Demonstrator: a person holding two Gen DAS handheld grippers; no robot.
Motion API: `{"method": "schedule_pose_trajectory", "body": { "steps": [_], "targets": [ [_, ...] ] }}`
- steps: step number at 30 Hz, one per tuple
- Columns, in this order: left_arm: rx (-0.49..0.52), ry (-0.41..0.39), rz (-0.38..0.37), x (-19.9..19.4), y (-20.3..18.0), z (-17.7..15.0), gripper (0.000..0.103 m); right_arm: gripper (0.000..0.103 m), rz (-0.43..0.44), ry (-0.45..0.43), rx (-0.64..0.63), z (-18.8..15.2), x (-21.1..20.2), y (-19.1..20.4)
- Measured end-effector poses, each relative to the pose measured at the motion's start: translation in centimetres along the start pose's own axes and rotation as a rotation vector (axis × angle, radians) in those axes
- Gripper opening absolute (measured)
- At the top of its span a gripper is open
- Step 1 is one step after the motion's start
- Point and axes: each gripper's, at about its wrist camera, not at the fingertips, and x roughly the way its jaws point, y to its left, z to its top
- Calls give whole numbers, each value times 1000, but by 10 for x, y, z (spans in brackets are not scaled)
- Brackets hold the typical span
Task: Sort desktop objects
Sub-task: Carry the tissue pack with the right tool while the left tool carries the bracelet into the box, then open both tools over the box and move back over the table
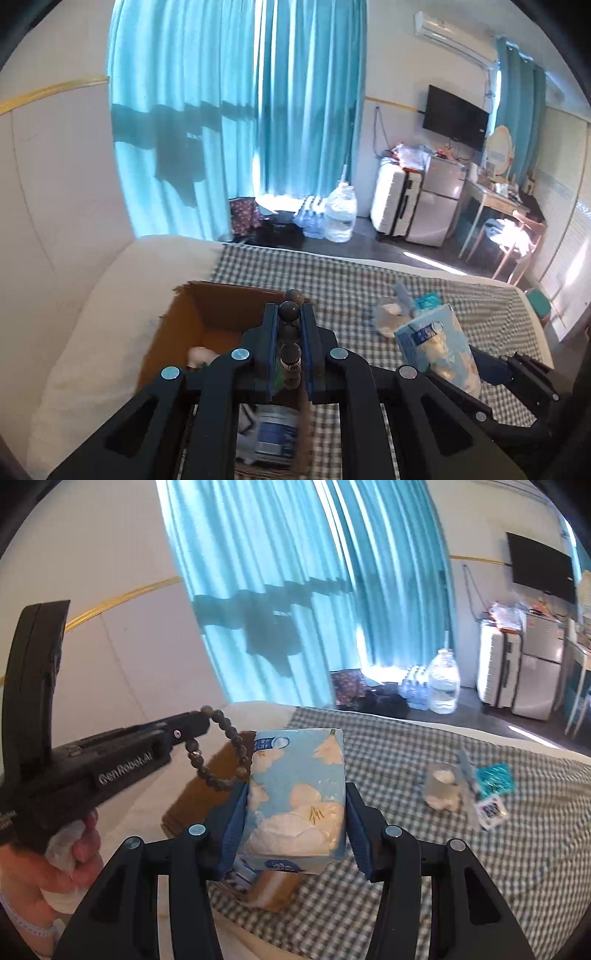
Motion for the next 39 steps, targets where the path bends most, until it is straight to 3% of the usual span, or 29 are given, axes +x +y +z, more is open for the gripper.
{"method": "schedule_pose_trajectory", "body": {
  "steps": [7,17,19,20,21,22,23,25,30,39],
  "targets": [
    [-52,69,47,60,64,-4,11,50,107,82,48,22,85,22],
    [-80,201,90,157,102,-21,11,53,67,254,100,25,214,9],
    [-97,209,110,167,106,-24,16,58,51,269,125,24,225,2],
    [-104,219,103,171,108,-26,27,66,54,278,145,26,230,-2],
    [-112,231,84,174,109,-28,36,73,57,276,162,27,231,-6],
    [-113,236,88,175,109,-29,61,74,57,266,179,28,231,-9],
    [-109,233,107,175,108,-30,76,74,53,254,188,30,228,-12],
    [-85,199,137,169,104,-34,79,74,51,233,202,32,221,-17],
    [-98,224,124,152,93,-45,85,74,38,177,261,27,184,-36],
    [-22,123,141,83,31,-51,100,74,-128,67,275,3,75,-72]
  ]
}}
